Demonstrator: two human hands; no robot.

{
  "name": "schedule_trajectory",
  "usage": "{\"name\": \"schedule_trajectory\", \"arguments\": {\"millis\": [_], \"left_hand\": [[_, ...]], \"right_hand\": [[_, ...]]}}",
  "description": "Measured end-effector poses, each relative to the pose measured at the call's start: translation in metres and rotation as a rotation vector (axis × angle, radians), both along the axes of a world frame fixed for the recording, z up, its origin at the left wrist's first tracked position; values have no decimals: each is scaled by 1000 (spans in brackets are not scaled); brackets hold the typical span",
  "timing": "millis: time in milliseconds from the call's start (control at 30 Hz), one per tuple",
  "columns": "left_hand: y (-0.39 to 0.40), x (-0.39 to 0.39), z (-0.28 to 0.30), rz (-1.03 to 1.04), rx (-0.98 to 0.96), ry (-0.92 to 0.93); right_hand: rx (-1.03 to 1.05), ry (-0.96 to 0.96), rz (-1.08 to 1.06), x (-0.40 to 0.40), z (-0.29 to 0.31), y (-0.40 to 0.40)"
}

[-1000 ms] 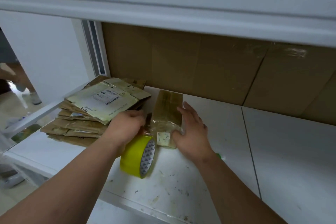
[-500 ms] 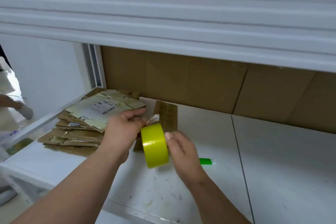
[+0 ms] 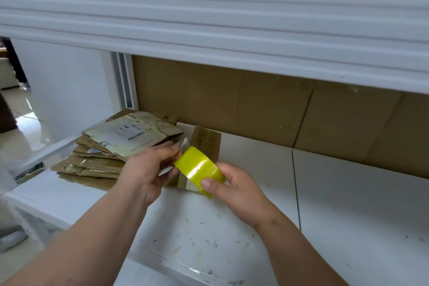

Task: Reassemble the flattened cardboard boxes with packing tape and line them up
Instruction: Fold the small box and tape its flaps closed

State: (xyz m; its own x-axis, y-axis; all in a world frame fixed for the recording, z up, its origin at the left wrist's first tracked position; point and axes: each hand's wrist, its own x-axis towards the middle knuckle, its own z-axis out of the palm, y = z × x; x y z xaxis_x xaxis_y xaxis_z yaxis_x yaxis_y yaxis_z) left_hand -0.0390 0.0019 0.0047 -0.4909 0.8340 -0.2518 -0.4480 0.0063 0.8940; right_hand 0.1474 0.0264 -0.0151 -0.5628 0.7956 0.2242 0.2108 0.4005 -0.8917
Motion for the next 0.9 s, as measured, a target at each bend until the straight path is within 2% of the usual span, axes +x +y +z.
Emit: {"name": "schedule_trajectory", "arguments": {"millis": [167,267,333,667,900], "left_hand": [[-4,7,-4,37,-5,182],[-5,13,-8,91,-8,220],[-4,16,-10,87,-23,227],[19,3,20,-147,-12,131],[37,-10,14,-111,-79,196]], "right_hand": [[231,-150,12,5,-2,3],[306,-320,-42,11,-1,0],[359,-351,-55,12,0,0],[224,-120,-100,7,25,26],[187,-43,-90,5,33,43]]}}
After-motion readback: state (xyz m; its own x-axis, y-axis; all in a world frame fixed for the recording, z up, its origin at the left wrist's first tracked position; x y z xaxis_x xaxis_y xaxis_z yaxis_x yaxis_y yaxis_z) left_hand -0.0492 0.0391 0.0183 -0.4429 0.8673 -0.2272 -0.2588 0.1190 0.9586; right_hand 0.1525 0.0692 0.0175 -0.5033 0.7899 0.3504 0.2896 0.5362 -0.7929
